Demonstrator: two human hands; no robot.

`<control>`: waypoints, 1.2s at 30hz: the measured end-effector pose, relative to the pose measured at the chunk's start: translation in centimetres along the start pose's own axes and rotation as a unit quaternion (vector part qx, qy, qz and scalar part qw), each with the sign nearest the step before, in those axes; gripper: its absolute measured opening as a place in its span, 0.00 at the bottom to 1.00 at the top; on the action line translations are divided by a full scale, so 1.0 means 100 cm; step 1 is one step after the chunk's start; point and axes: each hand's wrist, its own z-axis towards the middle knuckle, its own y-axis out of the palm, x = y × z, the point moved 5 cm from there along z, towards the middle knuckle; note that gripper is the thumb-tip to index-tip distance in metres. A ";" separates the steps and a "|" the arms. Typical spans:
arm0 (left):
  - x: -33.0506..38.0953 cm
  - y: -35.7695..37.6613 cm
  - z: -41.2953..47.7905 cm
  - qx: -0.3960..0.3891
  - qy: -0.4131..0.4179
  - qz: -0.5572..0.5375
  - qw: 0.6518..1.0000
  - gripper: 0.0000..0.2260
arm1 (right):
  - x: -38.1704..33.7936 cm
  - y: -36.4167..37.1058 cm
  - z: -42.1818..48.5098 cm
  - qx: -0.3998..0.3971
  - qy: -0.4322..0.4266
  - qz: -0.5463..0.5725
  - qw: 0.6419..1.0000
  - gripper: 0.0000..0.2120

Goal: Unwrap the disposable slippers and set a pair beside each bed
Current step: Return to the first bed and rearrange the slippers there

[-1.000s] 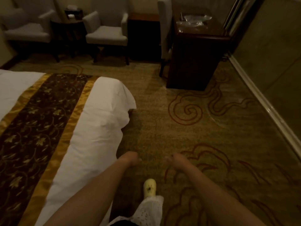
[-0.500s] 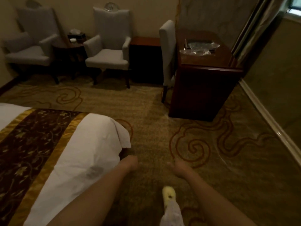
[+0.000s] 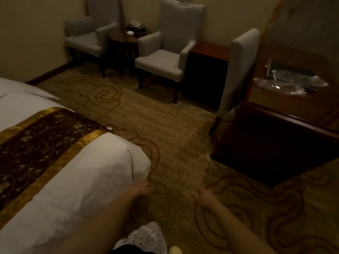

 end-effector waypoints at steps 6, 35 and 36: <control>0.017 -0.055 0.080 -0.004 -0.046 -0.017 0.999 0.17 | -0.015 -0.062 0.089 0.004 0.011 0.028 1.000 0.27; 0.001 -0.448 0.431 0.063 -0.211 -0.245 0.944 0.21 | -0.334 -0.436 0.571 -0.092 -0.205 -0.229 0.947 0.28; -0.004 -0.459 0.435 0.072 -0.228 -0.268 0.933 0.21 | -0.352 -0.445 0.586 -0.097 -0.219 -0.245 0.939 0.28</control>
